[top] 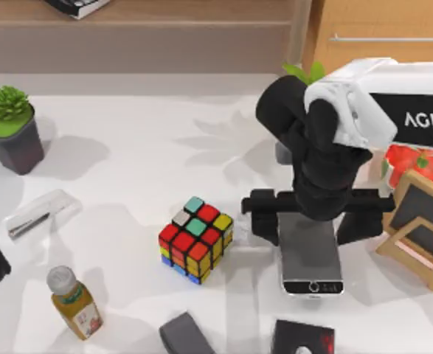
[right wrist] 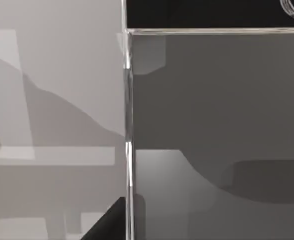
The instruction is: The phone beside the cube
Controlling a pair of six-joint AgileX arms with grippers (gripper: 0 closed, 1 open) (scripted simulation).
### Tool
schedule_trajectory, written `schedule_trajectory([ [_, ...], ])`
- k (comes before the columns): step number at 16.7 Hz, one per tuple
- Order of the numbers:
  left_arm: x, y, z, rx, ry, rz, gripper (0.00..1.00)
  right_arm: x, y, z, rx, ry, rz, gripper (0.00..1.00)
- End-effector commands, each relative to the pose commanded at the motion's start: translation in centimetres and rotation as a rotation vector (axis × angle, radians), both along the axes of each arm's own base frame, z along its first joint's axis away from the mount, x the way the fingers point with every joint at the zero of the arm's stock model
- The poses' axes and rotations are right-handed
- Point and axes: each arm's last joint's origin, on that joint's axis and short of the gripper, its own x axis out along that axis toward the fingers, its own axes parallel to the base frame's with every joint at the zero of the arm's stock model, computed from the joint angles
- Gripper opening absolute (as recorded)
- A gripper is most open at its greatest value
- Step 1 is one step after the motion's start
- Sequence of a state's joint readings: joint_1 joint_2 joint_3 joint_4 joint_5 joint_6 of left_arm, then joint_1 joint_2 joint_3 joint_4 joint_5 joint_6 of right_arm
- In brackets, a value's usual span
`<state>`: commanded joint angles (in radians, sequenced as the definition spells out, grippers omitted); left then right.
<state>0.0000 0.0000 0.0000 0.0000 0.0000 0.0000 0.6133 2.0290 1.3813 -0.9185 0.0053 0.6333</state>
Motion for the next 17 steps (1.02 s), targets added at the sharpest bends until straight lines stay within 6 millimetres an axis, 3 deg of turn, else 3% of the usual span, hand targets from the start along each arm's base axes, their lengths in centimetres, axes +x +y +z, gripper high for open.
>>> schedule_trajectory([
  [11, 0.00, 0.00, 0.00, 0.000, 0.000, 0.000, 1.00, 0.00, 0.00, 0.00, 0.000, 0.000, 0.000, 0.98],
  [17, 0.00, 0.00, 0.00, 0.000, 0.000, 0.000, 1.00, 0.00, 0.00, 0.00, 0.000, 0.000, 0.000, 1.00],
])
